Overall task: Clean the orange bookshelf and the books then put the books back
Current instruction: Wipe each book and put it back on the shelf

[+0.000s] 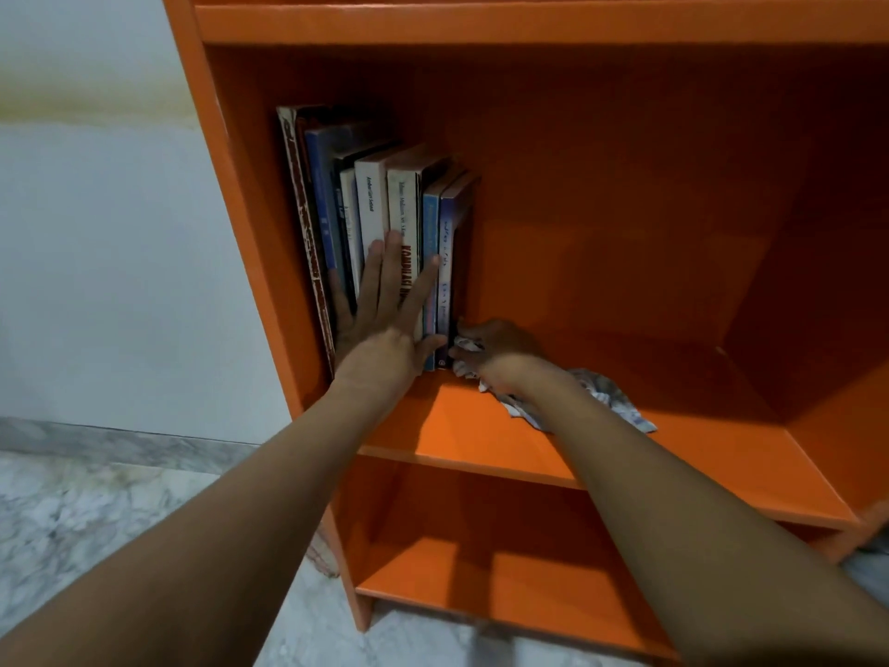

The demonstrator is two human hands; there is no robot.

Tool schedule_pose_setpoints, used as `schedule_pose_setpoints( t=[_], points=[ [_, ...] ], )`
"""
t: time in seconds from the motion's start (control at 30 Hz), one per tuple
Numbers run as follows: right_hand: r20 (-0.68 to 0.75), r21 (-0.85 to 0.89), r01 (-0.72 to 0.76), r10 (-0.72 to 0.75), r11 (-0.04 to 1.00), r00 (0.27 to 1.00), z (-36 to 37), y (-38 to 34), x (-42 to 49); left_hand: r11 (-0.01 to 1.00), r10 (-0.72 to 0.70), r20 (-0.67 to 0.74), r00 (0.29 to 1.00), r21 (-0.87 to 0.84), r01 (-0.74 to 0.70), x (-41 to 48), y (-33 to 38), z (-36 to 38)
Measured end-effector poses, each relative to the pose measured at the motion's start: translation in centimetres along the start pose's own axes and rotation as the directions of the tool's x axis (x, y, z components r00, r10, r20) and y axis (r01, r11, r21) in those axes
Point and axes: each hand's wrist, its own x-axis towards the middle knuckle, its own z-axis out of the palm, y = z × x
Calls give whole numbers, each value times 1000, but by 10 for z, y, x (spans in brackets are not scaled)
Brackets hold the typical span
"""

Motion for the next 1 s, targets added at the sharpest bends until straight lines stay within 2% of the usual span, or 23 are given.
schedule_pose_setpoints(
  t=[0.17,0.3,0.4,0.53,0.6,0.67,0.73,0.8,0.83,0.9,1.0],
  points=[
    [-34,36,-37,39,999,999,8,0,-6,1000,-18,36,999,-11,18,-2,2,-4],
    [-49,-27,-9,8,1000,999,7,2,-8,1000,-28,52,998,4,27,-2,2,-5],
    [-46,80,25,-21,997,999,-22,15,-9,1000,-19,63,998,-5,19,0,2,-6],
    [-284,241,56,15,969,959,-84,46,-25,1000,-14,36,999,-16,15,-2,1,-4],
    [-407,214,24,67,977,911,-106,71,-28,1000,-23,36,999,-17,24,-3,2,-1],
    [-449,150,-54,117,987,886,-120,104,-19,999,-34,37,999,-17,35,-3,3,1],
    [-348,19,-205,199,979,916,-122,133,-13,999,-30,30,999,-19,31,-4,3,1],
    [-188,-55,-286,271,957,944,-109,153,-13,998,-24,17,1000,-51,25,-5,4,2],
    [-147,-56,-283,272,958,951,-101,159,-13,997,-27,13,1000,-67,28,-5,4,2],
    [-162,-74,-257,243,963,956,-89,160,-17,996,-34,5,999,-87,35,-6,6,3],
    [-97,-171,-199,185,965,978,-77,143,-11,993,-42,38,998,-106,45,-5,8,2]
  ],
)
